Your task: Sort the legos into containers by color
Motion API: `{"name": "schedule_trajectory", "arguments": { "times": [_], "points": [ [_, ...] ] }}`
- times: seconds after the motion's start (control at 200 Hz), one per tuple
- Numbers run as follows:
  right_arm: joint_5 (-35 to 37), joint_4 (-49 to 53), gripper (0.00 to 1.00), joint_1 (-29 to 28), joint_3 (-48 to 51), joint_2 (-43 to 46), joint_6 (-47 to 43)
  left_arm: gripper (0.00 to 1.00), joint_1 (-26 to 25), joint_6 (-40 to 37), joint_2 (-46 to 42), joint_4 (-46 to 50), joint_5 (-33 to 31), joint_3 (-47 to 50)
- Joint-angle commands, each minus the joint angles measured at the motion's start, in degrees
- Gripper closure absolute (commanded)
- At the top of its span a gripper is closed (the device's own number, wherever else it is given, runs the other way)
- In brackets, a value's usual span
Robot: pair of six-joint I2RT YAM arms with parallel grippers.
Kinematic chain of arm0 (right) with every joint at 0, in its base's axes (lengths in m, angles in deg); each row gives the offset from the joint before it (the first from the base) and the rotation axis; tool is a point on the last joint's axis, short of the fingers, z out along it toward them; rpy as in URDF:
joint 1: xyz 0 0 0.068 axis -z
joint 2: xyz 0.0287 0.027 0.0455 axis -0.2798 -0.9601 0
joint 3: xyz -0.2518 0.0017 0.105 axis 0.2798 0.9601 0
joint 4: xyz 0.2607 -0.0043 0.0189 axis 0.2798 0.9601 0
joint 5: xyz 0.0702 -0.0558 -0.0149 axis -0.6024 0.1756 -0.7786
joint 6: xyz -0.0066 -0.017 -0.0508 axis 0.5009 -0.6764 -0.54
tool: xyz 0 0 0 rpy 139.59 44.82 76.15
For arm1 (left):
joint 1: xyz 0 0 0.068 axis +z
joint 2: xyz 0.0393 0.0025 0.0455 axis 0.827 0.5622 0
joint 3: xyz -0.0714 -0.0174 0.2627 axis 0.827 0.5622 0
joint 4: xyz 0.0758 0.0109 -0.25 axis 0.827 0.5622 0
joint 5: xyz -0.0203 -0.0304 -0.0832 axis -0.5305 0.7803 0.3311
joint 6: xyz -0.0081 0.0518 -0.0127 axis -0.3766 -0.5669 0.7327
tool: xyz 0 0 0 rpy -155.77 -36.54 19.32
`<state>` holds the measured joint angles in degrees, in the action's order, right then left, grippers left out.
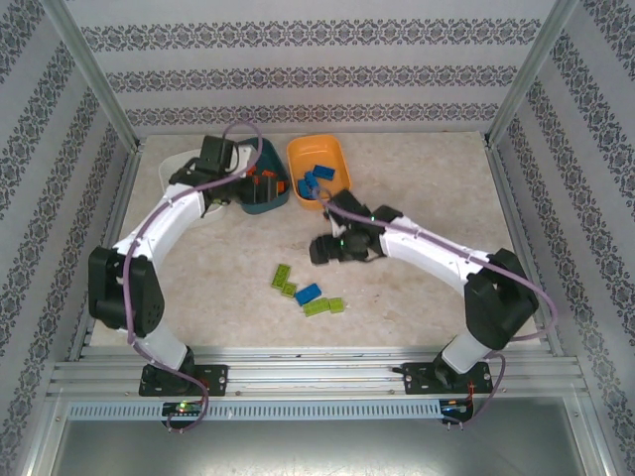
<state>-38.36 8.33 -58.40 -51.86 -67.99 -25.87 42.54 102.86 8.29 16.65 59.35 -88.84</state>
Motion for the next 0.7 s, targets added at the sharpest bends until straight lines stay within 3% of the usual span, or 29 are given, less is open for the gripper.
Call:
{"name": "schedule_trajectory", "arguments": {
  "times": [0.0, 0.18, 0.425, 0.694],
  "points": [
    [3.38, 3.53, 0.26, -3.50, 5.82, 2.94, -0.03, 0.13, -2.55, 4.73, -4.90, -1.91, 1.02, 5.39],
    [3.88, 0.20, 0.28, -6.99, 11.59, 3.61, 2.69, 0.10, -7.28, 5.43, -11.21, -0.35, -1.04, 13.44],
    [3.96, -3.00, 0.31, -8.26, 12.57, 0.10, 3.49, 0.05, -7.56, 7.25, -21.61, -1.69, -3.10, 23.61],
    [4.63, -3.48, 0.38, -8.21, 12.19, -4.48, 3.93, 0.03, -7.53, 7.49, -22.60, 0.79, -0.93, 25.06]
  ]
}}
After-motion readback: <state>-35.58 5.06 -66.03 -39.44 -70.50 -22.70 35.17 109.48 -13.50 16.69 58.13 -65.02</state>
